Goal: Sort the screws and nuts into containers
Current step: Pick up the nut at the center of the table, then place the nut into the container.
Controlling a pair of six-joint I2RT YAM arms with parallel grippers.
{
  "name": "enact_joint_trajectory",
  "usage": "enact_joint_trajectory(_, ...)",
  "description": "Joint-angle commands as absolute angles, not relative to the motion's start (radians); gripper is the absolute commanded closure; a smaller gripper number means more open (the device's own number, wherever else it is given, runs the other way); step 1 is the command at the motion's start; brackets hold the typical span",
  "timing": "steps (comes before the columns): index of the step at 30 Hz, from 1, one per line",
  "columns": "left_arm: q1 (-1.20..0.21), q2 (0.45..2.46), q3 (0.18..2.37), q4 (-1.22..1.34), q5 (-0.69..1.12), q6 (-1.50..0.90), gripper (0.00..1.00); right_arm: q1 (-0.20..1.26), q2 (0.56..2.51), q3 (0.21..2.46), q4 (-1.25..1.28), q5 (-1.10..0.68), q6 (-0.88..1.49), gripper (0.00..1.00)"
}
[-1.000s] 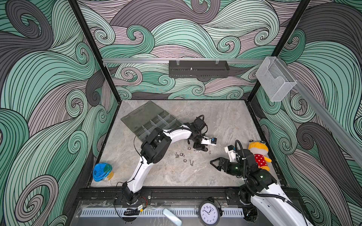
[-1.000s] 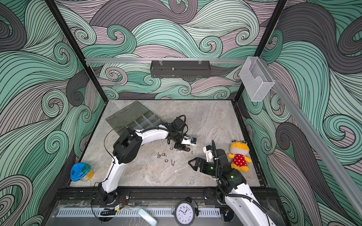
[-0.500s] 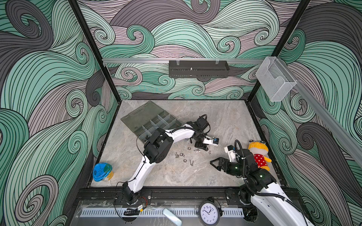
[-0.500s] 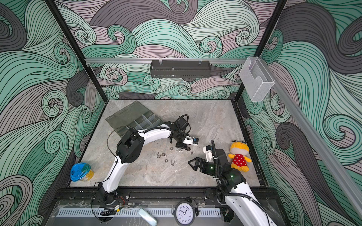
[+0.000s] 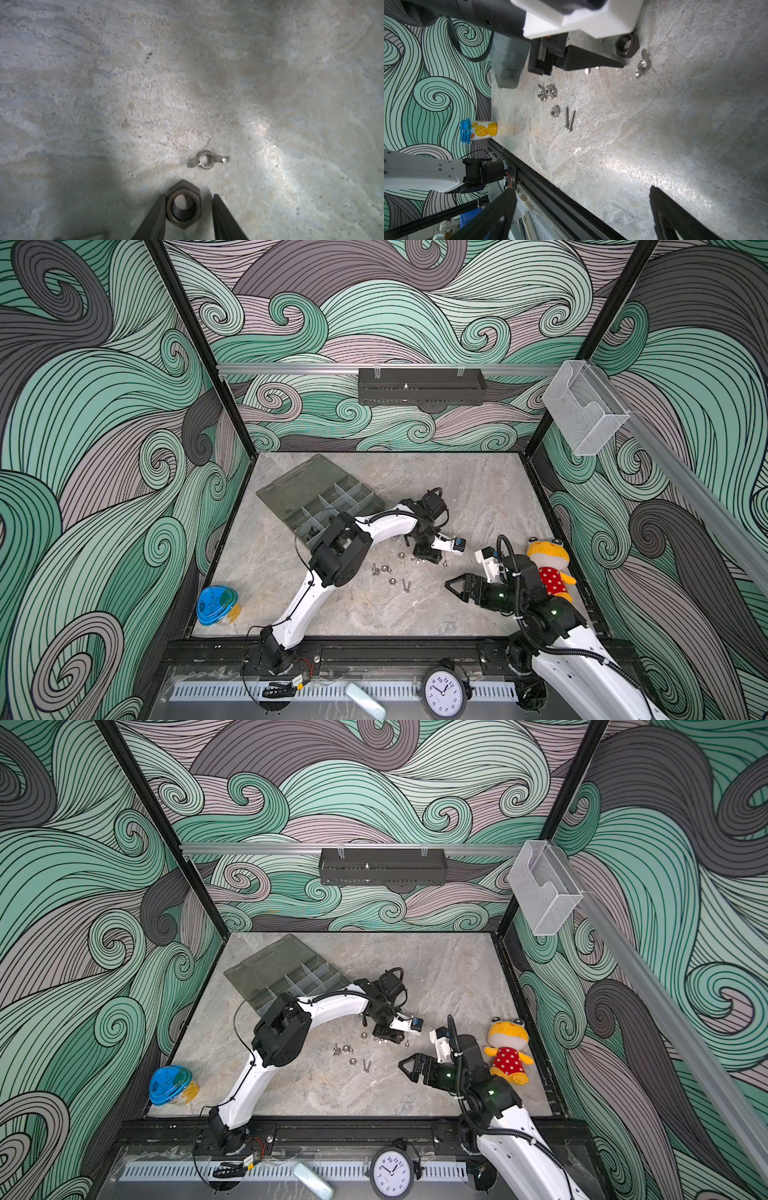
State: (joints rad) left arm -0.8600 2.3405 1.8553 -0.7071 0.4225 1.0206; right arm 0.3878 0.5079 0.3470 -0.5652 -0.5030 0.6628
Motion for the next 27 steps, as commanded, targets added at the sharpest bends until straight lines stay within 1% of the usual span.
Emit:
enact_joint_trajectory(1, -0.864, 2.370, 1.904, -0.772, 0.420, 1.035, 0.65, 0.384, 0.497, 0.367, -0.566, -0.505, 0.664, 0.00)
enact_joint_trajectory(4, -0.865, 2.368, 1.908, -0.770, 0.399, 1.021, 0.71, 0.384, 0.501, 0.367, -0.569, -0.503, 0.661, 0.00)
enact_joint_trajectory(7, -0.862, 2.343, 1.898, -0.744, 0.361, 0.941, 0.76, 0.384, 0.519, 0.373, -0.567, -0.500, 0.653, 0.00)
enact_joint_trajectory(13, -0.813, 2.161, 1.718, -0.569, 0.380, 0.840, 0.78, 0.384, 0.567, 0.401, -0.563, -0.483, 0.609, 0.01)
enact_joint_trajectory(16, -0.752, 2.058, 1.637, -0.504, 0.378, 0.759, 0.78, 0.384, 0.603, 0.416, -0.532, -0.498, 0.579, 0.00)
enact_joint_trajectory(21, -0.621, 1.872, 1.496, -0.438, 0.293, 0.588, 0.79, 0.388, 0.699, 0.446, -0.425, -0.532, 0.557, 0.00)
enact_joint_trajectory(23, -0.562, 1.815, 1.469, -0.476, 0.232, 0.531, 0.79, 0.395, 0.756, 0.468, -0.384, -0.542, 0.552, 0.00)
enact_joint_trajectory(27, -0.443, 1.746, 1.435, -0.639, 0.088, 0.496, 0.79, 0.440, 0.865, 0.533, -0.323, -0.537, 0.538, 0.00)
